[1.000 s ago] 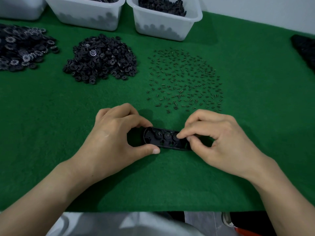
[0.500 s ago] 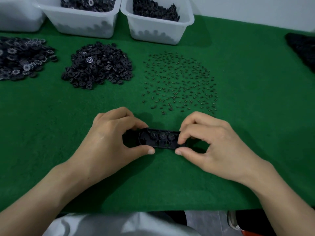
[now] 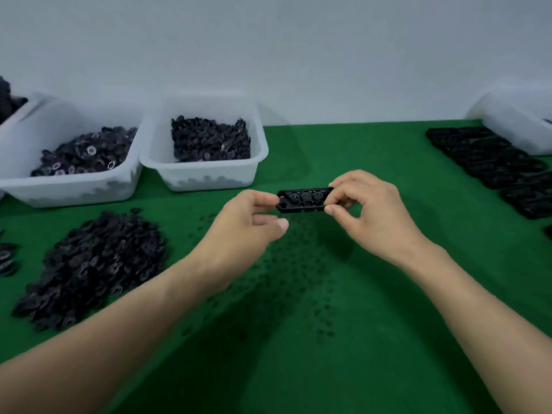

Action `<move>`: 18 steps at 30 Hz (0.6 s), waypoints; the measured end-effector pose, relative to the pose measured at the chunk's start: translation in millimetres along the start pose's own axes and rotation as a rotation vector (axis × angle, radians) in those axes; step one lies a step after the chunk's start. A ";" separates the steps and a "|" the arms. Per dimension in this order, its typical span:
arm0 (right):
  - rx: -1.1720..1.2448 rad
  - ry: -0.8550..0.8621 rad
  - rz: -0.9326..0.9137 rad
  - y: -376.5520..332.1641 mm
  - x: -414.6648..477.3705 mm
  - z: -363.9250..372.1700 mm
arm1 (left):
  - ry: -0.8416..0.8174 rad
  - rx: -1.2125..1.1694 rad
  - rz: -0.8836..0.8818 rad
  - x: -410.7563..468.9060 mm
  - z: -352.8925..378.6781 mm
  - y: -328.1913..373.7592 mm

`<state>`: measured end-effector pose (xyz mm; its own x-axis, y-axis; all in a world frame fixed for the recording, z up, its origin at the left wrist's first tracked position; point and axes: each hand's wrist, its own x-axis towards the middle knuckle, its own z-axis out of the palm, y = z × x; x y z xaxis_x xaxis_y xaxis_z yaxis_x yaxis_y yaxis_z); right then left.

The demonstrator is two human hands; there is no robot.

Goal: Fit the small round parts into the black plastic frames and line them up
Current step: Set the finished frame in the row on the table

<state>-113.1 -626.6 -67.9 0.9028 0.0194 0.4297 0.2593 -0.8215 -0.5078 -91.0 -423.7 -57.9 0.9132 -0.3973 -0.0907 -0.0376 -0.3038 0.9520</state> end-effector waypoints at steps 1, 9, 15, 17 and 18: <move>-0.010 0.039 0.004 12.6 15.2 3.0 | -0.002 0.007 -0.016 20.5 7.2 3.3; -0.021 0.108 0.123 101.4 131.7 44.9 | 0.135 0.326 -0.024 165.0 54.6 7.1; 0.002 0.081 0.200 127.9 185.2 73.0 | 0.314 0.471 -0.120 230.8 61.8 1.8; -0.009 0.066 0.199 128.6 194.4 79.2 | 0.354 0.451 -0.142 239.0 60.8 -0.4; -0.012 0.062 0.197 128.6 197.6 81.6 | 0.368 0.441 -0.152 241.4 60.1 -1.4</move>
<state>126.7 -681.9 -109.2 0.9128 -0.1766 0.3683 0.0760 -0.8125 -0.5779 105.2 -571.2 -98.7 0.9992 -0.0191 -0.0343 0.0114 -0.6960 0.7179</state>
